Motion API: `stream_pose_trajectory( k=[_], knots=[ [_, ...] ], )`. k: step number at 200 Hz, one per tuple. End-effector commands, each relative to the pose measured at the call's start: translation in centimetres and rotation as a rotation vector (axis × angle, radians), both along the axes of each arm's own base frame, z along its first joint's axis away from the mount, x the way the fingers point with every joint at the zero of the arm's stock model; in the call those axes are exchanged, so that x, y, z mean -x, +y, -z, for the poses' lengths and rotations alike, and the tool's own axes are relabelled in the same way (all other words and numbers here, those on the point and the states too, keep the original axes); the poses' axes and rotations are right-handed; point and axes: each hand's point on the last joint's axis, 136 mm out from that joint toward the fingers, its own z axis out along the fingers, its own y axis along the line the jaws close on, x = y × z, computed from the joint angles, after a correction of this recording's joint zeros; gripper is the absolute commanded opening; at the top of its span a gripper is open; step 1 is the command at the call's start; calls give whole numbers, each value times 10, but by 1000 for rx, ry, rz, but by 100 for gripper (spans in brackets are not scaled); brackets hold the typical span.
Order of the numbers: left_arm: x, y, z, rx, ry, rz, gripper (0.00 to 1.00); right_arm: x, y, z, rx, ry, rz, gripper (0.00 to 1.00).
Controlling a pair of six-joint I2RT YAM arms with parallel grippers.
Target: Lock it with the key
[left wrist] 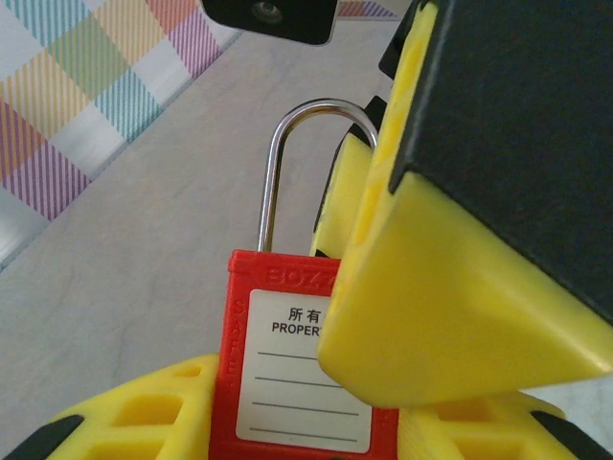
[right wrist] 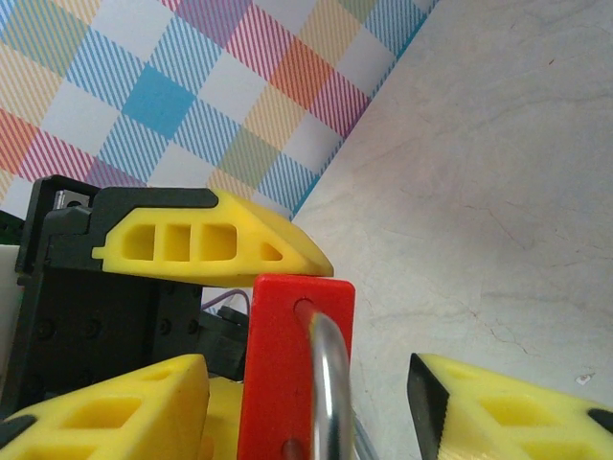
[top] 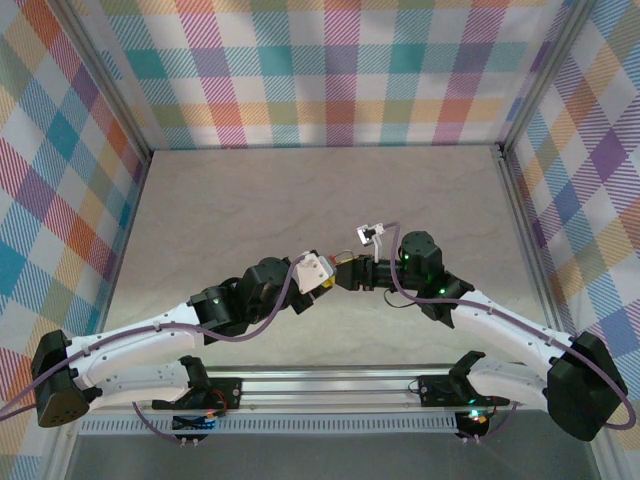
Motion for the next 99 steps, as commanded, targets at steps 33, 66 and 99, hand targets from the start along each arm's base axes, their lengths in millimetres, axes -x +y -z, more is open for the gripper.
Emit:
stream_pose_trajectory(
  k=[33,66,99],
  knots=[
    [4,-7,-10,44,9,31,0,1,3,-19,-49,-43,-25,50],
    [4,-8,-8,38,13,37,0,2,3,-19,-50,-42,-27,43],
    [5,-9,-8,40,13,43,0,2,3,-19,-51,-37,-30,37]
  ],
)
